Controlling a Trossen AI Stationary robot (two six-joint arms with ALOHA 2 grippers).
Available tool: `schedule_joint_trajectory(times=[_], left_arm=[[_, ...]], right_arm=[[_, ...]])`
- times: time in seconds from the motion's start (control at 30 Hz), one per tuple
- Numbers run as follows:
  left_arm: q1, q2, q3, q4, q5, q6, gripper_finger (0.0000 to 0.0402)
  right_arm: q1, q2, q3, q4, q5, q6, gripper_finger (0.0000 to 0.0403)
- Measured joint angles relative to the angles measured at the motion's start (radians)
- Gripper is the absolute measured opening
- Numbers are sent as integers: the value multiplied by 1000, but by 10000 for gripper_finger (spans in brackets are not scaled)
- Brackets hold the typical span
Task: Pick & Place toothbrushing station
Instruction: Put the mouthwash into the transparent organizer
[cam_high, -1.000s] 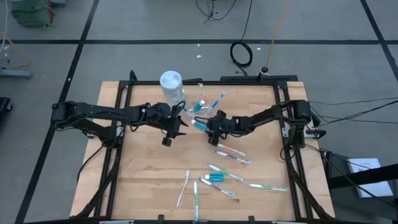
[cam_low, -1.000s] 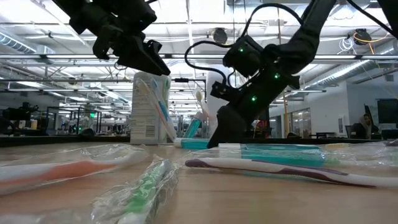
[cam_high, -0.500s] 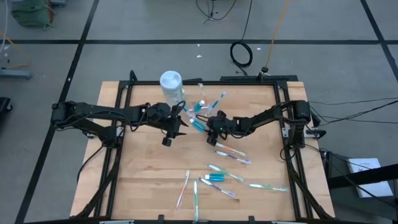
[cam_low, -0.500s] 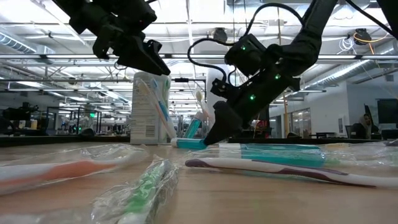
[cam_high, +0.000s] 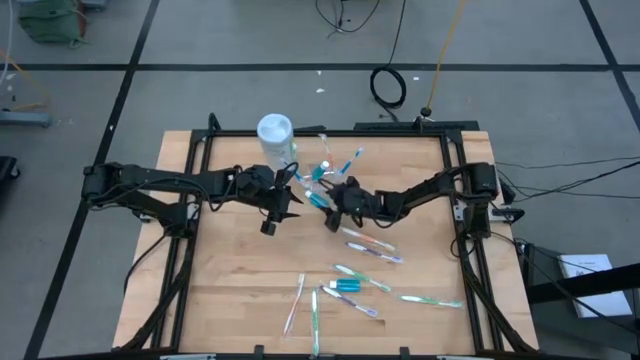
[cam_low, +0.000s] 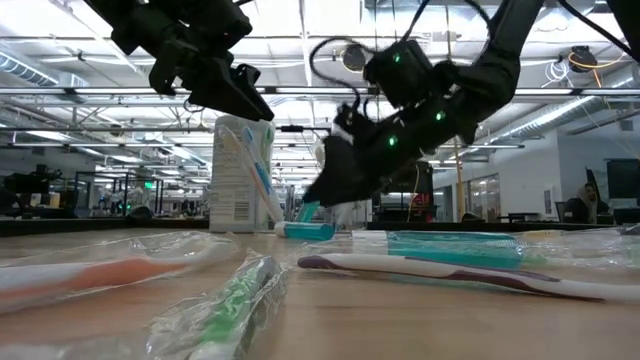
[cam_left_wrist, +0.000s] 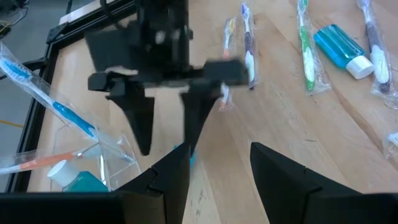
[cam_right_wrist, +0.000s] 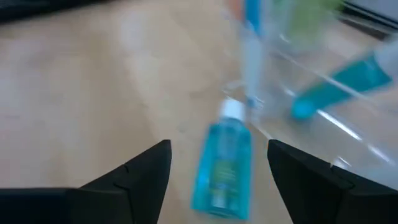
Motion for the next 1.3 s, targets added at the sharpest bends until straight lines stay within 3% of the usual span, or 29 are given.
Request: schedule_joint_trajectory(times=[0.3, 0.47, 0.87, 1.03, 1.3], left_arm=[[-1, -1, 0, 2, 2, -8, 172], [-1, -1, 0, 0, 2, -18, 172], [-8, -1, 0, -1, 3, -33, 172], [-8, -1, 0, -5, 8, -82, 172], [-21, 4, 0, 6, 33, -134, 172]], right_arm=[[3, 153, 42, 29, 40, -47, 250], [-2, 158, 41, 2, 37, -96, 240], [-2, 142, 39, 17, -68, -115, 145], [10, 93, 37, -45, -73, -167, 157], [48, -112, 35, -229, -73, -263, 152]])
